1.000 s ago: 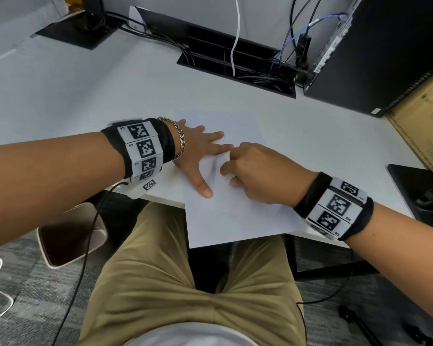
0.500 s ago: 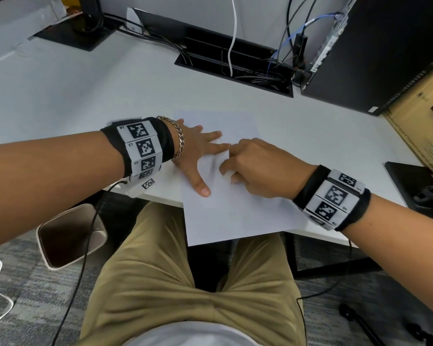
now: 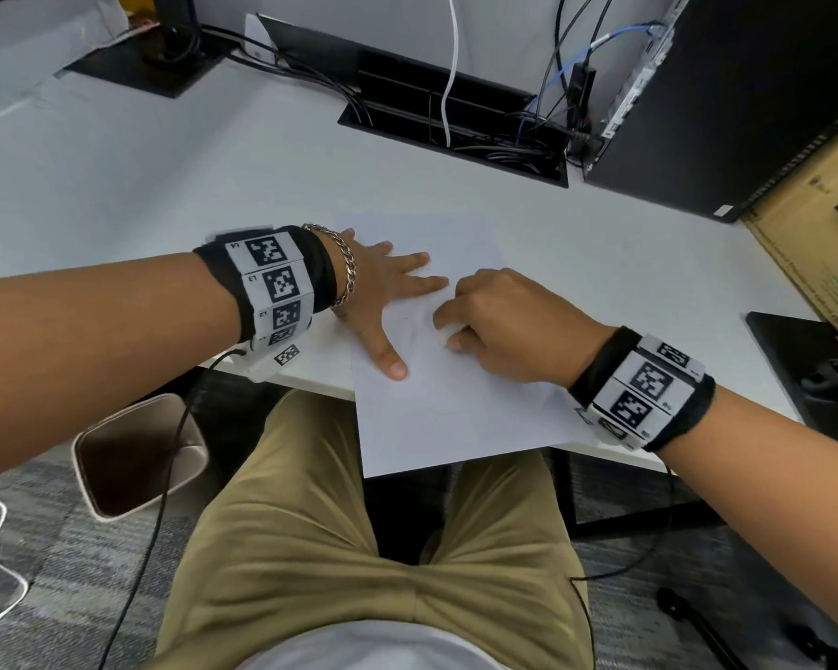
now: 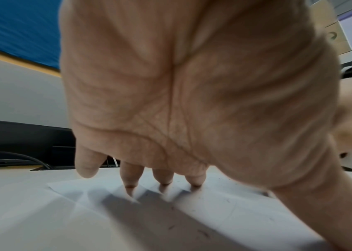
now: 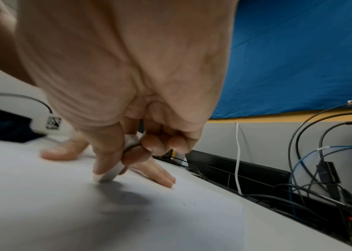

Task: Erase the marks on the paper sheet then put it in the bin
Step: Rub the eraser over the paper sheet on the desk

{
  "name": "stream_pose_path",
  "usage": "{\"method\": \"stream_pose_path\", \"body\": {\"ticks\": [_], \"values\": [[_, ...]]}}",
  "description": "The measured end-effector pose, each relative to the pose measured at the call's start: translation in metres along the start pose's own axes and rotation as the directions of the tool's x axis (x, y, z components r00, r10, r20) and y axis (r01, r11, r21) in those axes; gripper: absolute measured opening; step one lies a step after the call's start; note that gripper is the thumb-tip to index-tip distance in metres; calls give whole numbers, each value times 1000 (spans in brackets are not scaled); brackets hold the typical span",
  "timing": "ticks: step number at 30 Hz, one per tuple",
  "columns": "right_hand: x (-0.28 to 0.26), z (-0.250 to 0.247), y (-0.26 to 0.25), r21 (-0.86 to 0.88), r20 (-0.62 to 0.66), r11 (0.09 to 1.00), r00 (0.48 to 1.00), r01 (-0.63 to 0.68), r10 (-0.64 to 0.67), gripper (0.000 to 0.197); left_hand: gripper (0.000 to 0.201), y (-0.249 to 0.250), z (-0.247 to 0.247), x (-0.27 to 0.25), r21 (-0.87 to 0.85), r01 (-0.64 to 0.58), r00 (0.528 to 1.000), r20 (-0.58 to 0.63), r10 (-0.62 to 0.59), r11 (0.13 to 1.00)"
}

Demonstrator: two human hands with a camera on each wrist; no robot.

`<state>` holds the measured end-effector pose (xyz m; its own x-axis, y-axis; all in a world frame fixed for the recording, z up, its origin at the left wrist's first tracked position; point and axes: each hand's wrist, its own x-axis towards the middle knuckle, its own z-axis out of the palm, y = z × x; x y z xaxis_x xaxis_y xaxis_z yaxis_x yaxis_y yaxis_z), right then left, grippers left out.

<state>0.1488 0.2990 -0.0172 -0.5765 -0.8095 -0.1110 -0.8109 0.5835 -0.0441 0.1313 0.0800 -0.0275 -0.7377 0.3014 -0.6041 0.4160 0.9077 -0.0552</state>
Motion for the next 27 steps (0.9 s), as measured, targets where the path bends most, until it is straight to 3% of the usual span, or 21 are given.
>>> {"method": "stream_pose_path", "body": {"ticks": [4,9,13,18,22,27], "values": [[-14,5,-3,-9,38,999,999,31,-31,24,139,0,1,0,5,-2,1000,-1,2,1000],[-8,9,6,-31,-43,998,997,-63,61,23,139,0,1,0,0,-2,1000,0,2,1000],[-15,12,-1,-30,0,1000,1000,-2,2,24,140,0,1,1,5,0,1000,-1,0,1000],[-1,6,8,-41,-34,995,996,-87,85,25,139,1,0,0,-3,0,1000,-5,0,1000],[-11,8,0,-69,15,998,1000,1,0,23,140,-1,2,1,3,-5,1000,-9,5,1000],[-7,3,2,-14,37,999,999,-34,35,24,140,-1,1,1,4,-6,1000,-10,6,1000]]}}
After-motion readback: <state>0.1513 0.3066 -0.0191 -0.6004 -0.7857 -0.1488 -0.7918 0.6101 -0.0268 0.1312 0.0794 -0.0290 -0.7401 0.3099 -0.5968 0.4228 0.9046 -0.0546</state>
